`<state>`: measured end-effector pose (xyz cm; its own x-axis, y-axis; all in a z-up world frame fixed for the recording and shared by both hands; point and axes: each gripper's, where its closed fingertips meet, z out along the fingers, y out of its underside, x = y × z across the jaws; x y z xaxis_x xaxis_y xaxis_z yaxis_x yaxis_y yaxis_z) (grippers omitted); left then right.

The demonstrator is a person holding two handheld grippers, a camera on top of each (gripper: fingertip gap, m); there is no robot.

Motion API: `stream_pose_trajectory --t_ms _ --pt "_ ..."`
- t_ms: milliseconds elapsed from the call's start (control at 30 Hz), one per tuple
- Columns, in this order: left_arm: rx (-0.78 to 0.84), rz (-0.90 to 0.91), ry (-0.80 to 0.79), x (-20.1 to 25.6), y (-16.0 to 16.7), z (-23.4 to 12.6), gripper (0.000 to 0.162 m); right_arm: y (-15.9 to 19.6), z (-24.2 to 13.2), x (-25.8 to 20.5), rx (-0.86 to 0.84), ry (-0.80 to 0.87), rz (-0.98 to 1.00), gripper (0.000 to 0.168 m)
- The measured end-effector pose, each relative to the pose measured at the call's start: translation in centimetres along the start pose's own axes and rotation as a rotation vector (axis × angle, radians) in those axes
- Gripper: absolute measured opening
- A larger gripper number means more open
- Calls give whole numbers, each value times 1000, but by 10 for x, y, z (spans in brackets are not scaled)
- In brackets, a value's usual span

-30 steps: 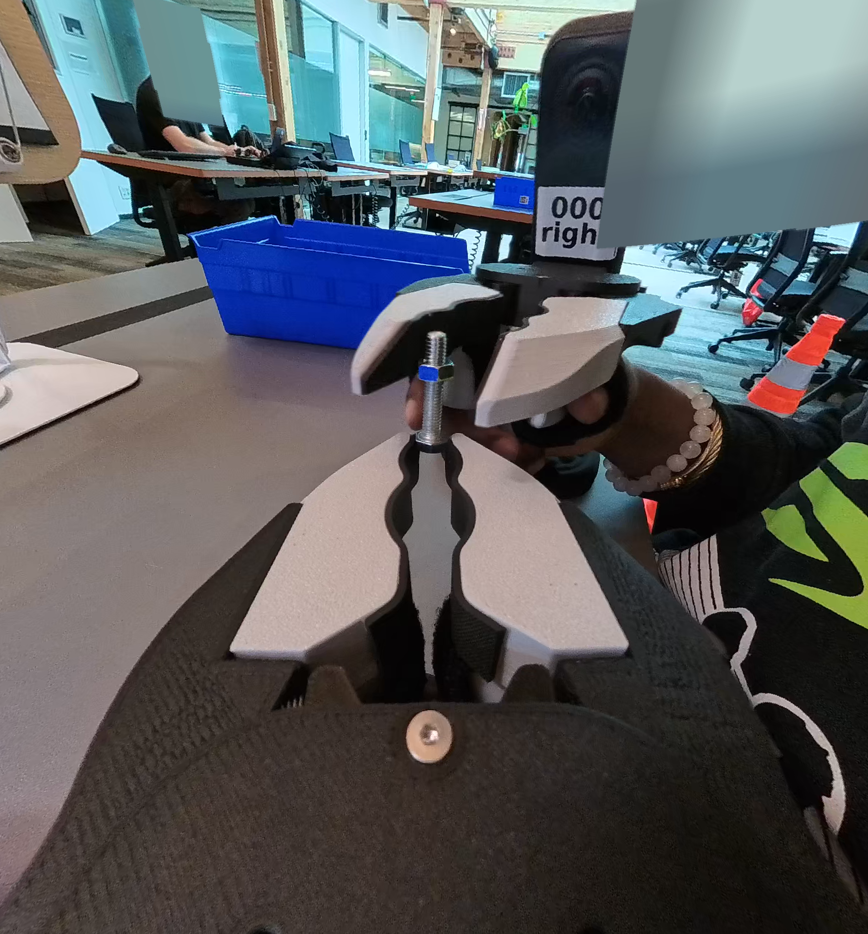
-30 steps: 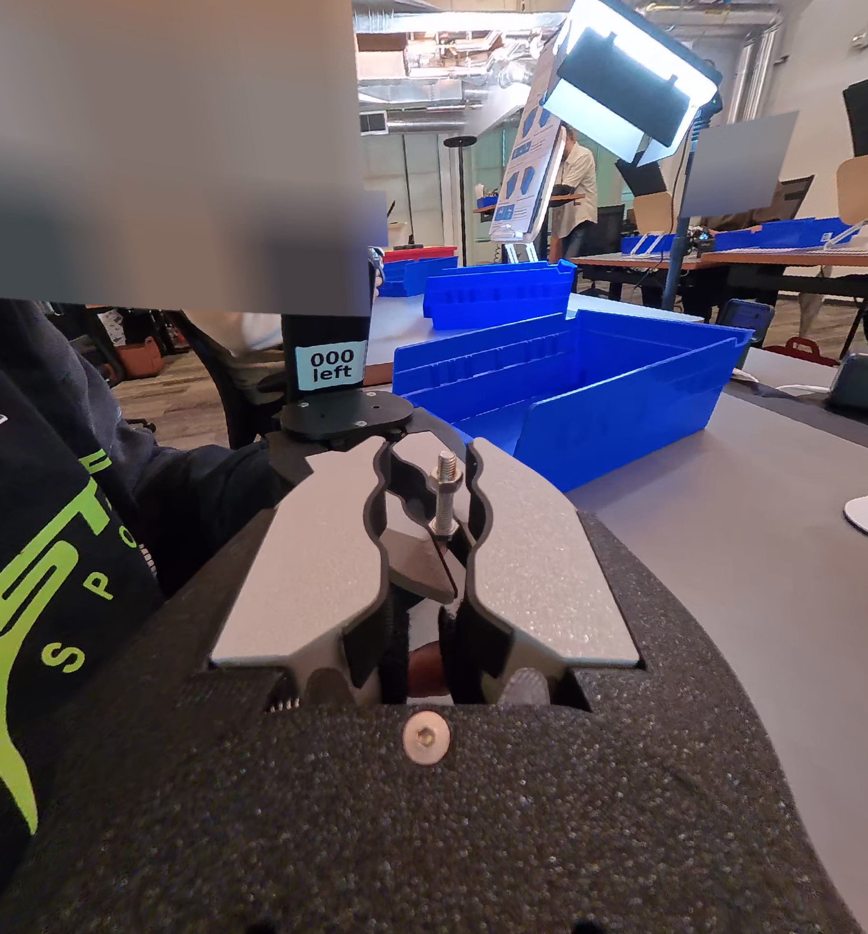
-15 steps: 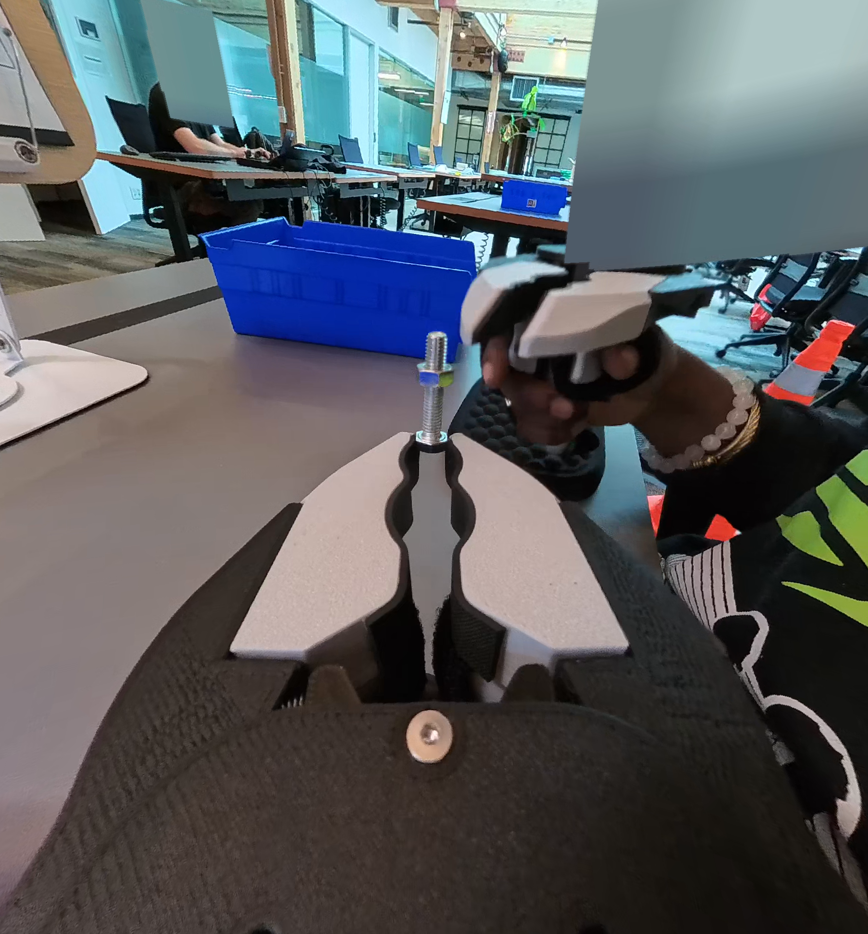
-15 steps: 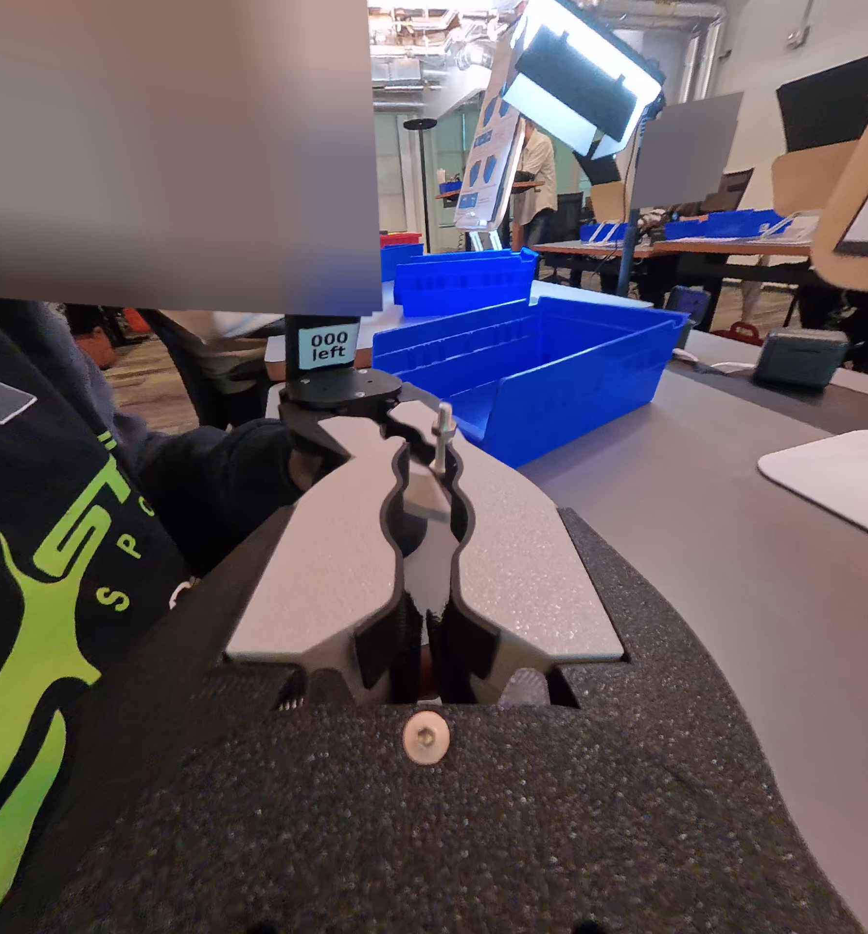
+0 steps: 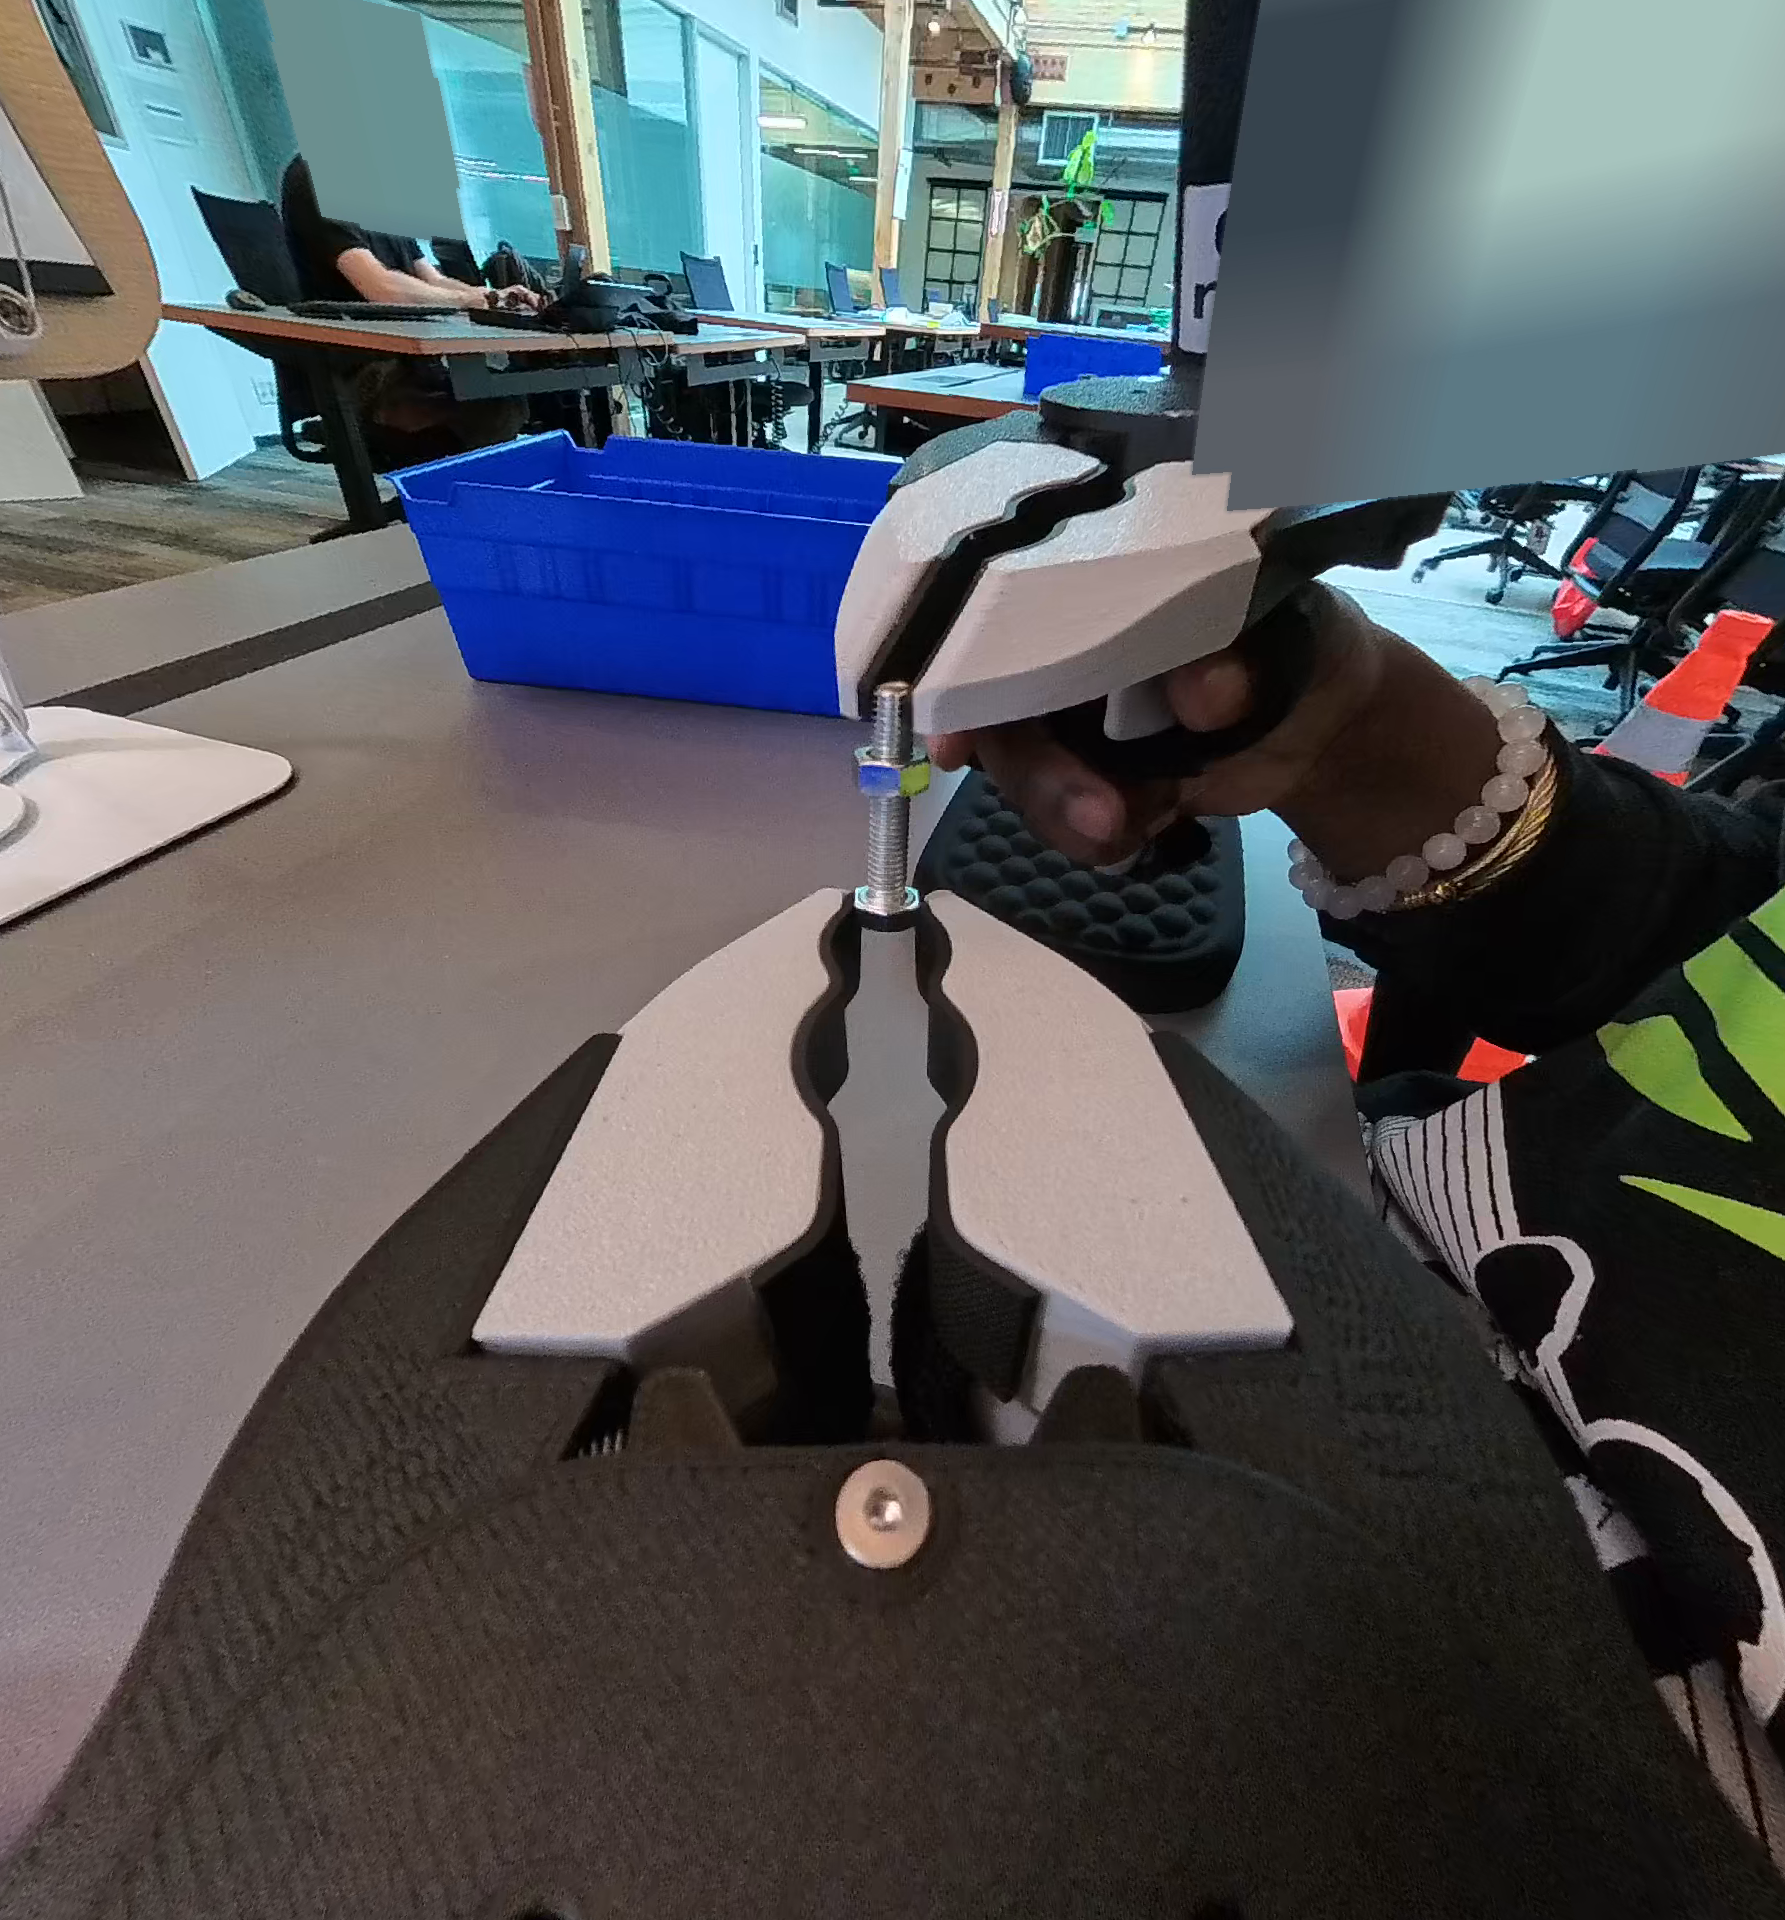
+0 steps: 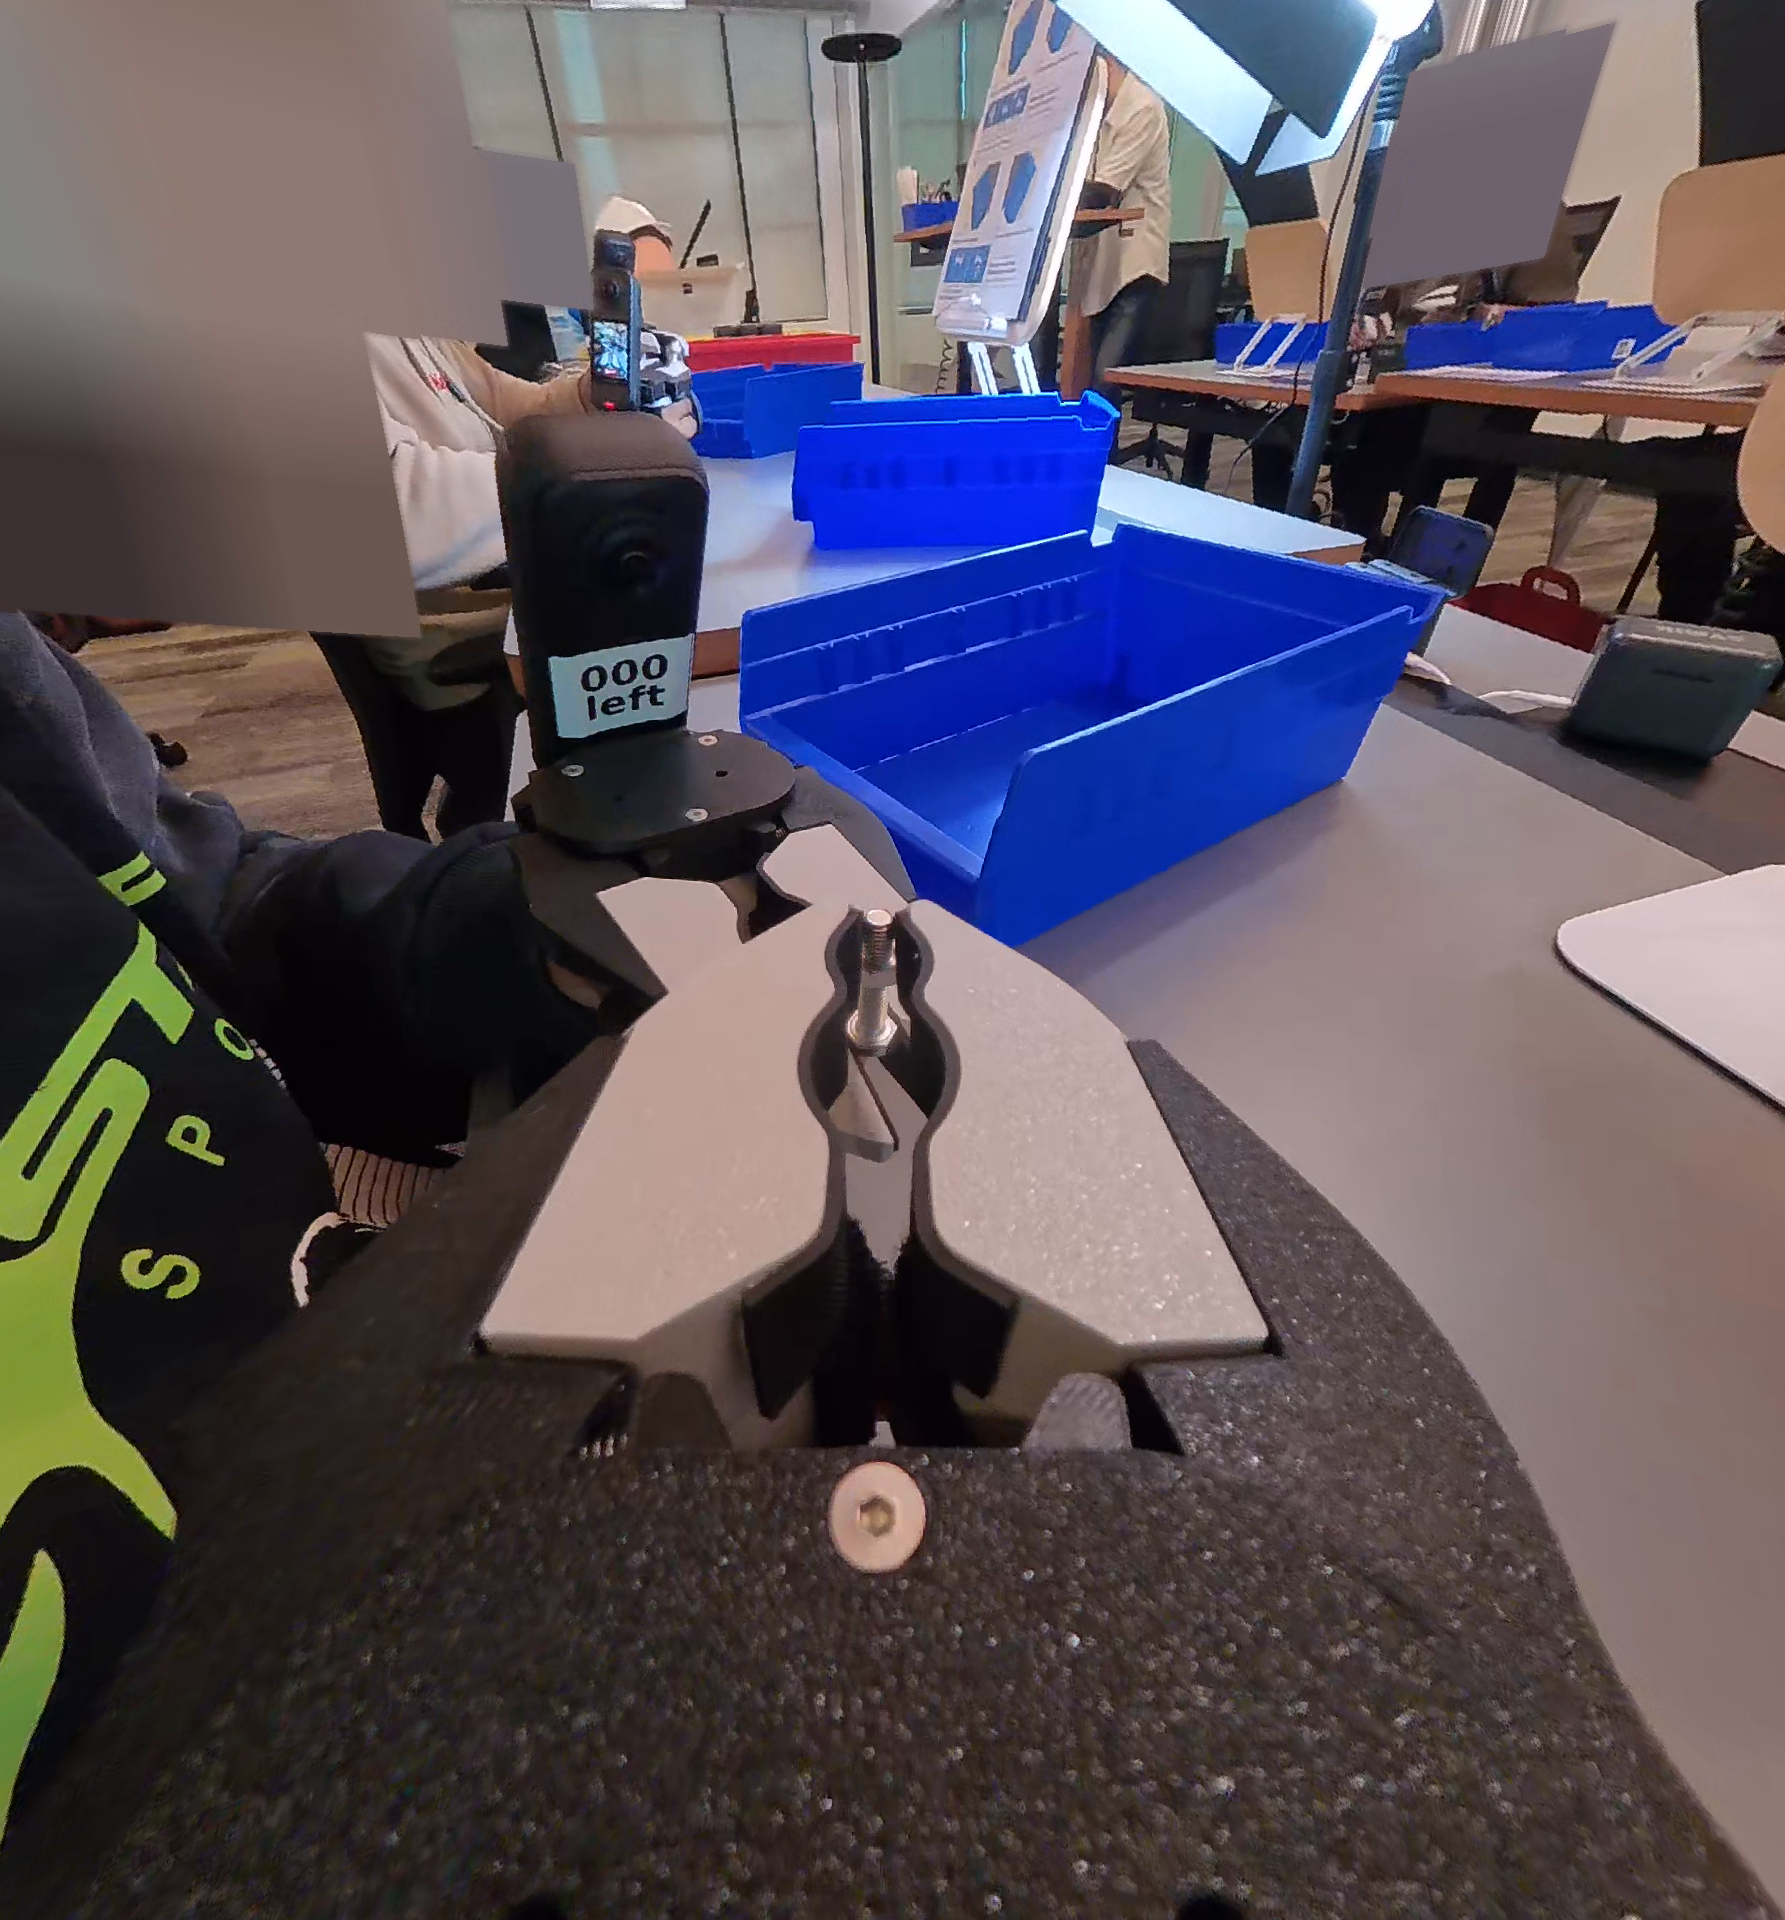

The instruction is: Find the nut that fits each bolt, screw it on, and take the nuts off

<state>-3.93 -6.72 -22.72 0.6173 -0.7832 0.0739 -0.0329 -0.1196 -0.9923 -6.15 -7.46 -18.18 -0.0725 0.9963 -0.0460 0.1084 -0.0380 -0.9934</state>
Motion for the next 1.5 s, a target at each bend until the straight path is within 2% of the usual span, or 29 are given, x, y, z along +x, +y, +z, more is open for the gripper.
stream_pose_trajectory --t_ms 67,167,267,400,567,700,867,1100,1333,1500 --pt "1 3 -1 0 0 0 10 0 -1 1 0 3 4 6" --pt "-7 -3 -1 0 0 1 35 -3 -8 9 11 45 6 6" --pt "-15 -6 -7 -1 1 2 45 -12 -28 27 23 117 -10 6" --pt "-5 -5 -3 -1 0 1 46 -27 -82 73 25 324 -51 6" --pt "-11 1 0 0 1 2 46 -42 -175 144 4 633 -48 6" --pt "-24 -8 2 0 2 3 46 -26 -240 205 -61 827 12 6" --pt "-23 -28 -2 -3 2 3 46 24 -289 274 -144 946 182 6" --pt "-17 -60 0 -5 1 2 46 96 -317 327 -384 1057 373 6" --pt "-16 -65 -2 -6 1 2 46 122 -319 340 -559 1076 467 6" --pt "-10 -61 -8 -6 0 1 46 130 -318 345 -601 1089 474 6"
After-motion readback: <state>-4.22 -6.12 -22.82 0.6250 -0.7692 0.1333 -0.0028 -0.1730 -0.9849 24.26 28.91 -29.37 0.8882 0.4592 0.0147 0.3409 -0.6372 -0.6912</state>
